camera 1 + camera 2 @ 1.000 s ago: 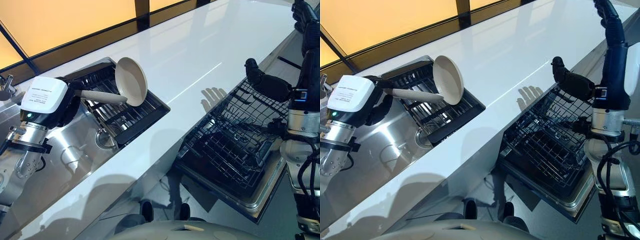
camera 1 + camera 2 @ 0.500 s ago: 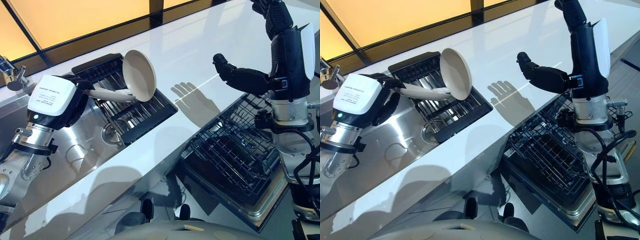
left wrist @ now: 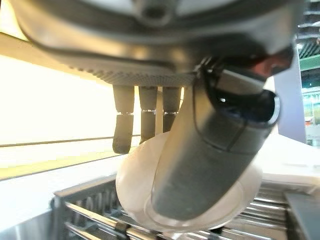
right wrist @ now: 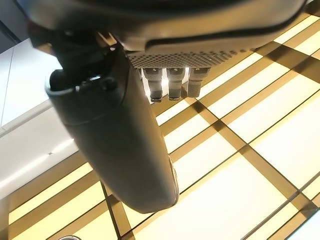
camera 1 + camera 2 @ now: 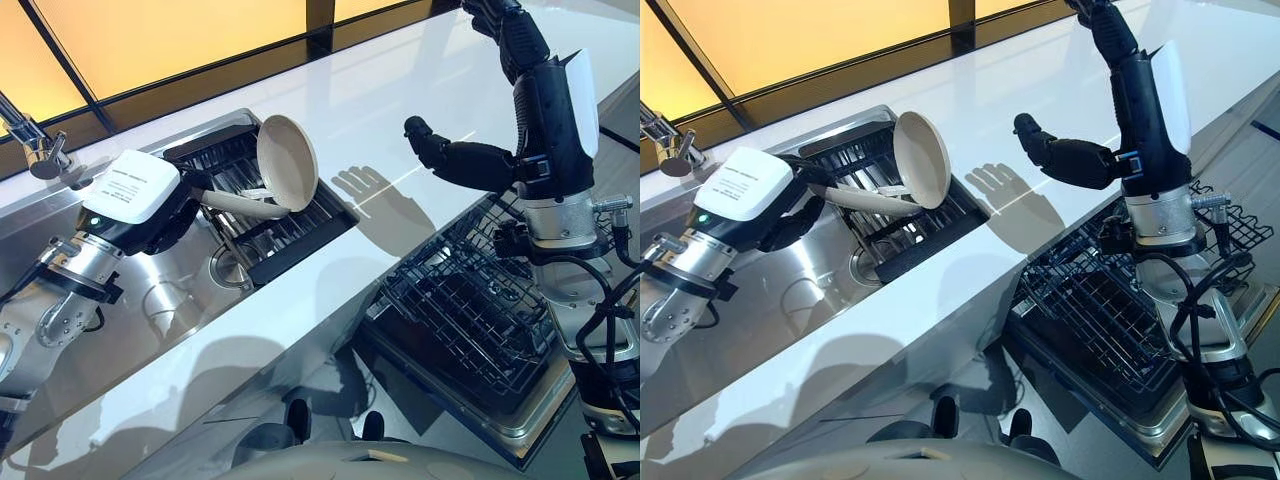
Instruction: Pick up plates and place into dishwasher.
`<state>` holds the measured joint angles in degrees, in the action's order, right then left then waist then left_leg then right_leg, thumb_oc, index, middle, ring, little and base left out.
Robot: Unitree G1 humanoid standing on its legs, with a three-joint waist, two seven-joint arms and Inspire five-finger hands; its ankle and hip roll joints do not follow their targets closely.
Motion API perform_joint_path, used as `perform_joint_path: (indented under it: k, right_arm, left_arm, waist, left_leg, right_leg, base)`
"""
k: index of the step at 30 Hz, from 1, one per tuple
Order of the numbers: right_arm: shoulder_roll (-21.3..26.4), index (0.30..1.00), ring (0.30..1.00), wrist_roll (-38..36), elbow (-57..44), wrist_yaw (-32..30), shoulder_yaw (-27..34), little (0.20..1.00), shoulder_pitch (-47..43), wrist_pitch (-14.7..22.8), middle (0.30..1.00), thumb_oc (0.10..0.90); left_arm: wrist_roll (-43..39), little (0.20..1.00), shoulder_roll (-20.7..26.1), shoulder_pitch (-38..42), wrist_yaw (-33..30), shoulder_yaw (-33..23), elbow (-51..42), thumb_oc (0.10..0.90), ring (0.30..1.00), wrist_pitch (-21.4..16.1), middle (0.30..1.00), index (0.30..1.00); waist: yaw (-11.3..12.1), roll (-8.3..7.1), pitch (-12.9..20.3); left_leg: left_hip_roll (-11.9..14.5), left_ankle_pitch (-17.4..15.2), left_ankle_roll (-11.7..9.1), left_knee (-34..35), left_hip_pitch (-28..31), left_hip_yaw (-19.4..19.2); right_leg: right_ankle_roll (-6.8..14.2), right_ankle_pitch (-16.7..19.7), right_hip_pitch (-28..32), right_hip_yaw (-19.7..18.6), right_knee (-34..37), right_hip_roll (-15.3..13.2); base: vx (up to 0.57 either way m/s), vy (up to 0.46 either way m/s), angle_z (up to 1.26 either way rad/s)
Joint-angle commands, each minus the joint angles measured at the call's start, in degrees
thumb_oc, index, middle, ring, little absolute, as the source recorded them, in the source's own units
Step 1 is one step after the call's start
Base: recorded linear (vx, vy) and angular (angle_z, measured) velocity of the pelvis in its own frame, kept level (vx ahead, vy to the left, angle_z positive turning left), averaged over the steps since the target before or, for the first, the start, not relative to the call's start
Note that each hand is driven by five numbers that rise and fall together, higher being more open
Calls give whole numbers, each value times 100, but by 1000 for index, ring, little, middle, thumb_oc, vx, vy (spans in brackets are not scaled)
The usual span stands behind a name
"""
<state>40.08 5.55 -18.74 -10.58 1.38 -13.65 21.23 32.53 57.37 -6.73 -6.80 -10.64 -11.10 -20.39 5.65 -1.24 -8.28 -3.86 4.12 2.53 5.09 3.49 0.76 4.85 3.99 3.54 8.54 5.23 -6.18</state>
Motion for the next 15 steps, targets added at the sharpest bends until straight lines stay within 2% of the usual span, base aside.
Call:
perform_joint_path:
  k: [1,9,15]
  right_arm:
    - [418,900,900,-377,-139,-125,103,900,-634,265,900,800]
    - [481,900,900,-500,-89,-88,128,900,-658,274,900,800]
    - [494,900,900,-543,-27,-68,90,900,-693,224,900,800]
  left_arm:
    - [-883,200,162,1338,-404,-845,-411,100,300,-198,300,300]
    - [-775,200,303,1558,435,-477,-166,100,300,82,300,300]
    - [-738,200,425,1721,804,-251,-16,100,300,298,300,300]
  waist:
    - [-158,350,623]
    - [-259,390,557]
    - [-306,411,530]
  left_leg:
    - [-170,-754,-35,-23,301,63]
    - [-174,-777,3,-27,360,26]
    - [-177,-794,31,-32,380,8]
  right_leg:
    - [-83,-879,200,278,-478,632]
    - [-80,-882,219,239,-501,634]
    - [-78,-890,224,184,-509,636]
  base:
    - [13,3,-3]
    - [3,1,-1]
    - [0,0,0]
